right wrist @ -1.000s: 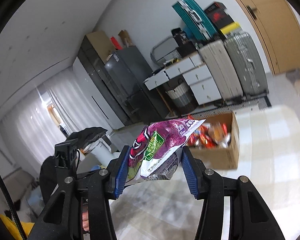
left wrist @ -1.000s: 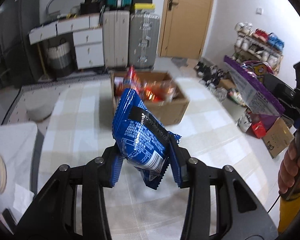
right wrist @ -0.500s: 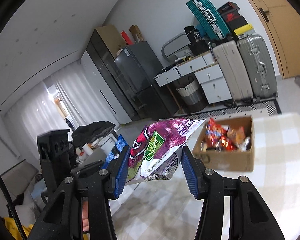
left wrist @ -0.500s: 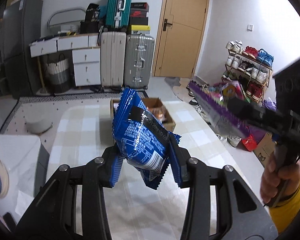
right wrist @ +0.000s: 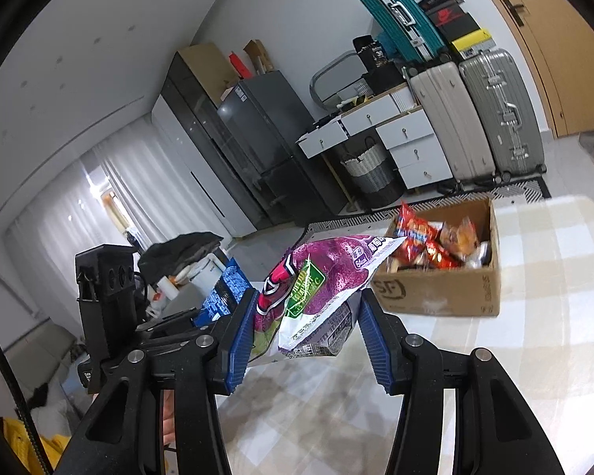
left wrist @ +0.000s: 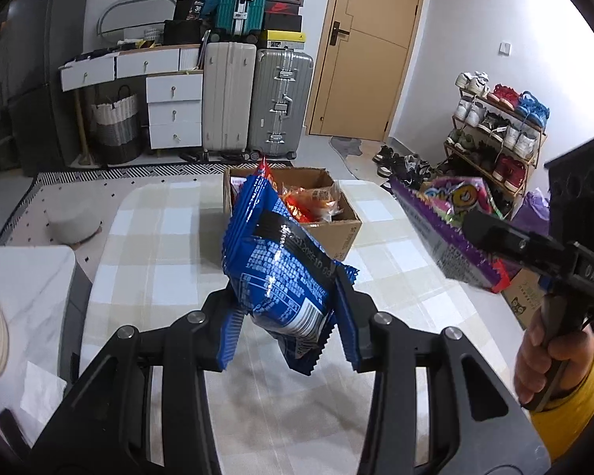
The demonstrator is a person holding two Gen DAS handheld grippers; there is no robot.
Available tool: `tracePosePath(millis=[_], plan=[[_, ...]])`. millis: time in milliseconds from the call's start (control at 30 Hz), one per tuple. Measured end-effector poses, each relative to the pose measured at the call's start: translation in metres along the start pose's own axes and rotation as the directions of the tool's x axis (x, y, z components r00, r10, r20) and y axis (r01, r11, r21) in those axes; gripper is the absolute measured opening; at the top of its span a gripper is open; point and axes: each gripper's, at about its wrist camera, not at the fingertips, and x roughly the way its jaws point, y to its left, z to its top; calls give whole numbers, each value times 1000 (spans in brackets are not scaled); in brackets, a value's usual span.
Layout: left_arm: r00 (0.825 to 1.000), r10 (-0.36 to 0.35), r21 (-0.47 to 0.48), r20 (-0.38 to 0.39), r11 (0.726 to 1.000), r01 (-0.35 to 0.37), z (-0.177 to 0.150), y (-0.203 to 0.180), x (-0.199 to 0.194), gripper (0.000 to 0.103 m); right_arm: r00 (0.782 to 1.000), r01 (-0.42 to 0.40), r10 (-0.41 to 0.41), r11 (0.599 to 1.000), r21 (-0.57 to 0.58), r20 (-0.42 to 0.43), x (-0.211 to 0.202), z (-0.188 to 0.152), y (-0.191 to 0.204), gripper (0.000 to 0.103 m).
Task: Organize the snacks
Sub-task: 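Lift and carry the blue biscuit pack and purple snack bag over the box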
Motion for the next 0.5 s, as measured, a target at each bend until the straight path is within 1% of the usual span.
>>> tracePosePath(millis=[100,167,300,333,433,500], plan=[[1000,3,26,0,1000,-3,22,-7,11,38,1000,10,-10,999,-40,2,1,22,5,51],[1000,2,42,-1,999,-2,33,-8,20,38,1000,20,-20,997,-71,4,4,43,9,51],[1000,-1,45,-5,999,1,61,-5,39,38,998,57,-56,992,-114,9,15,75,11,51],[1000,3,43,-4,999,-3,69,-5,44,38,998,69,-68,990,-124,9,20,84,9,51],[998,56,47,12,997,-56,94,0,71,38,995,102,-103,985,-136,0,37,106,-1,51],[998,58,38,-2,998,-58,112,3,90,38,991,128,-131,982,-141,-14,50,119,-10,51]])
